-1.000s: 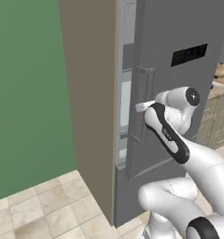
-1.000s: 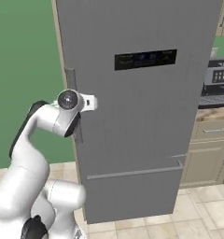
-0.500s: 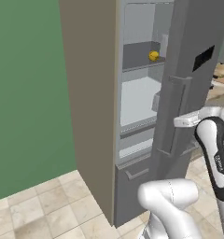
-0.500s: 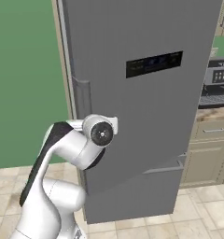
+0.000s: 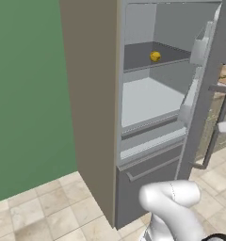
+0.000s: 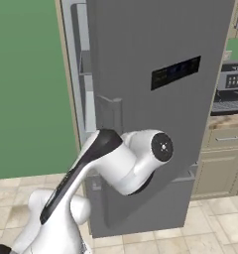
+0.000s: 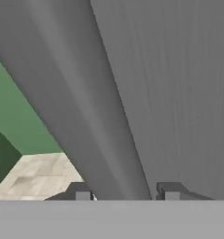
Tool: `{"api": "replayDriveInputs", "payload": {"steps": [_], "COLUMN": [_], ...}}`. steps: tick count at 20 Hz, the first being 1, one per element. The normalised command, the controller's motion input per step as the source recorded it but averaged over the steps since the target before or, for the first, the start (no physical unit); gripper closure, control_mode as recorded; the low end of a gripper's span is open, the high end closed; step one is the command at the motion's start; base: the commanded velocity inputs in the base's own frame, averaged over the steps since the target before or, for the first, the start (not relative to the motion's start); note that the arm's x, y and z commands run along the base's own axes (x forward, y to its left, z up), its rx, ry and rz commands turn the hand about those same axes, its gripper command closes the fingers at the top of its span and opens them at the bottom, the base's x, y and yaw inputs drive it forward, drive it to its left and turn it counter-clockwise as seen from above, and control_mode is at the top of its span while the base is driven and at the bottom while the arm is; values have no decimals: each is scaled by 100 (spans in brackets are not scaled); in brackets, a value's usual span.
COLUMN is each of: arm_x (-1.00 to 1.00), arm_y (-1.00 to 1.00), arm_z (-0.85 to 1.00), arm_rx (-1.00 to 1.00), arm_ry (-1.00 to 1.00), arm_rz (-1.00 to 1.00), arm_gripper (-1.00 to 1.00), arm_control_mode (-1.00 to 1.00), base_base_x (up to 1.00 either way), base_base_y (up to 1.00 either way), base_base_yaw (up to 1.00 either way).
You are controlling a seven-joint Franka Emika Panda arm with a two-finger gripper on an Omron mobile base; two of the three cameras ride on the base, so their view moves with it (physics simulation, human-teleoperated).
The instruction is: Retrieve a lemon from the fridge and place it on the cutting board with the fish.
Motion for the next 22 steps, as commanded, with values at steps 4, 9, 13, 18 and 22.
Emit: {"api": "replayDriveInputs", "payload": {"steps": [4,9,13,18,22], "arm_x": [-63,-56,-23,-21,-9], "arm_y": [-100,-77,-28,1,8], "arm_z": [14,-20,0,0,0], "arm_rx": [8,0,7,0,0], "arm_ry": [42,26,3,3,7], "arm_rz": [10,5,0,0,-2], "arm_gripper": [100,100,100,-100,-100], "arm_control_mode": [-100,-100,-100,-100,-100], "base_base_x": [0,0,0,0,0], "base_base_y": [0,0,0,0,0], "base_base_yaw": [0,0,0,0,0]}}
